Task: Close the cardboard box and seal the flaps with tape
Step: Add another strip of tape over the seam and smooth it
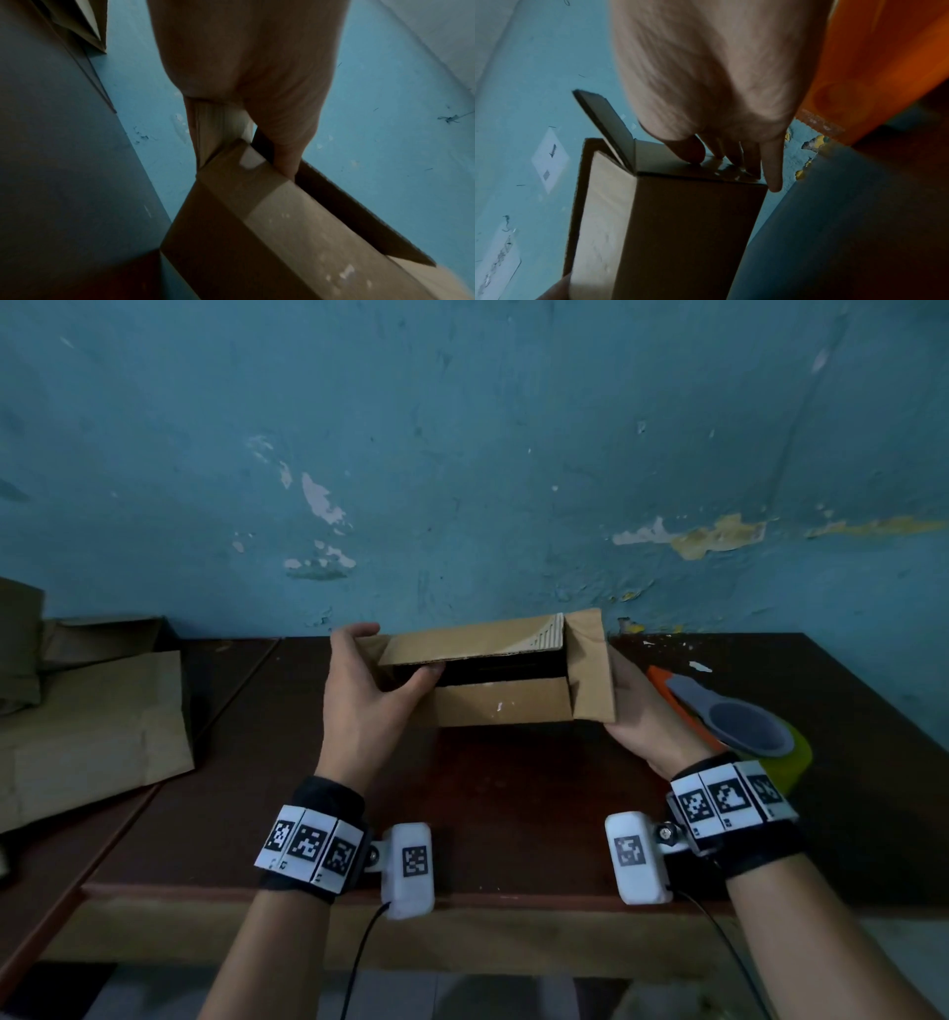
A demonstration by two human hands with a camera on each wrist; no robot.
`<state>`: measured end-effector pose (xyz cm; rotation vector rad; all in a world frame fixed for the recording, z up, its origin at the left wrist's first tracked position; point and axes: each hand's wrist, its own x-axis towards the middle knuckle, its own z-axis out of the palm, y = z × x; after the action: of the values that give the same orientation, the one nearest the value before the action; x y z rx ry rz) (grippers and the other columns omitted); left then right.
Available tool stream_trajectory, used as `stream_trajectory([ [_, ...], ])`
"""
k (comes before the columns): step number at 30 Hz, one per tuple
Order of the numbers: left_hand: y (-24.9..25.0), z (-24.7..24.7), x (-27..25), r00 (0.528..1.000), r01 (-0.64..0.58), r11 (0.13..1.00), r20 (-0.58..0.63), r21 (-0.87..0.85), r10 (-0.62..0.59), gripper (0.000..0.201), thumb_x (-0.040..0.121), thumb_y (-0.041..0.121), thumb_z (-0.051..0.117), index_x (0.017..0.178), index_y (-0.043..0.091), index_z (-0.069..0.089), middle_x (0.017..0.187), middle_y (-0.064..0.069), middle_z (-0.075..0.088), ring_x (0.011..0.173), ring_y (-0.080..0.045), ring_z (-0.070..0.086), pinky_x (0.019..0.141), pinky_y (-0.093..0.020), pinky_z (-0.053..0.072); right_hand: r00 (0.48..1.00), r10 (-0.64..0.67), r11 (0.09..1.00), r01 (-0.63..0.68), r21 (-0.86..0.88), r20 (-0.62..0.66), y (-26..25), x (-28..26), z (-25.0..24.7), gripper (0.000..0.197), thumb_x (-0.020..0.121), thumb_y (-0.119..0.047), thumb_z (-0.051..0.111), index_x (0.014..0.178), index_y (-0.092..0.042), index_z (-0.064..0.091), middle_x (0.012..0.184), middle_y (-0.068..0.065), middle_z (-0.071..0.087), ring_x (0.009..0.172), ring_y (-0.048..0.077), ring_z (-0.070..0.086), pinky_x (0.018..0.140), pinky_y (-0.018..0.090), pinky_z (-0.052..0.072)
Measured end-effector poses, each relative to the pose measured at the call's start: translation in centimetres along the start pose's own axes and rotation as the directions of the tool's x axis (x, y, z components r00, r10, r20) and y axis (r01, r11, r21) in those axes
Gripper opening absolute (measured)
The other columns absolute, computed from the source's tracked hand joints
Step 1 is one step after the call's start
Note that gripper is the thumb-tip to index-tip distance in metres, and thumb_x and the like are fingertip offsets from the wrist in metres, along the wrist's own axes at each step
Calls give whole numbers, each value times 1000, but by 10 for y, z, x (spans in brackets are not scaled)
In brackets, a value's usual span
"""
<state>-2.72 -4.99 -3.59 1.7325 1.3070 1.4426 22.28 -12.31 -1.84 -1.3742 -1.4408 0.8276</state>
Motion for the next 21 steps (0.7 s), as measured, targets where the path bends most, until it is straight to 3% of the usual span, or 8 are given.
stream_trajectory([
  [3,5,-7,1,992,6,1000,124,16,-8,81,81,26,86,145,19,37,117,9,53,113,-10,52,95,-22,44,1000,17,999,-17,-27,9,1,1,0,42,101,12,43,143,14,41,127,15,61,99,-5,67,68,-1,41],
  [7,12,-12,-1,963,7,1000,270,-15,-3,113,75,15,91,159,22,16,130,18,42,119,7,37,92,6,30,994,107,992,-108,-66,-6,13,8,-7,32,106,2,40,134,12,52,103,5,65,75,-11,66,65,4,47],
  [9,15,-11,-1,952,-5,998,305,-64,24,130,69,16,95,160,25,3,148,3,37,134,-1,36,113,-10,29,990,142,988,-141,-69,12,15,9,-7,25,107,-1,41,124,10,56,105,8,66,83,1,65,67,5,47],
  [11,17,-10,0,951,-22,994,306,-106,54,138,63,21,99,159,28,0,149,-7,41,137,-13,42,121,-32,31,983,182,975,-184,-123,-24,14,7,-6,11,106,-4,47,112,-3,55,98,1,61,88,4,57,70,5,44],
  [14,18,-10,0,951,25,959,303,-283,65,133,61,28,95,157,36,4,146,-6,50,137,-12,51,115,-38,43,977,212,967,-213,-142,-24,17,8,-8,20,109,-18,43,115,-14,61,112,1,66,107,17,61,96,29,50],
  [16,19,-10,-1,955,115,879,294,-464,30,122,64,29,89,156,40,10,149,-6,51,134,-13,57,101,-33,54,965,261,963,-261,-72,-7,14,10,-7,32,112,-24,33,124,-21,62,122,0,66,110,14,63,100,41,53],
  [19,22,-7,-4,953,220,769,300,-600,-39,109,68,35,81,158,33,19,152,-6,50,131,-19,60,90,-28,56,954,295,950,-288,-118,54,8,11,-7,35,111,-19,30,132,-19,58,124,-3,63,108,10,62,101,46,54],
  [21,21,-3,-6,952,249,751,298,-612,-73,96,76,35,76,158,30,26,153,-4,49,137,-21,54,101,-33,53,950,303,929,-276,-246,81,7,11,-5,35,108,-7,37,139,-12,53,139,8,55,125,23,56,105,49,51],
])
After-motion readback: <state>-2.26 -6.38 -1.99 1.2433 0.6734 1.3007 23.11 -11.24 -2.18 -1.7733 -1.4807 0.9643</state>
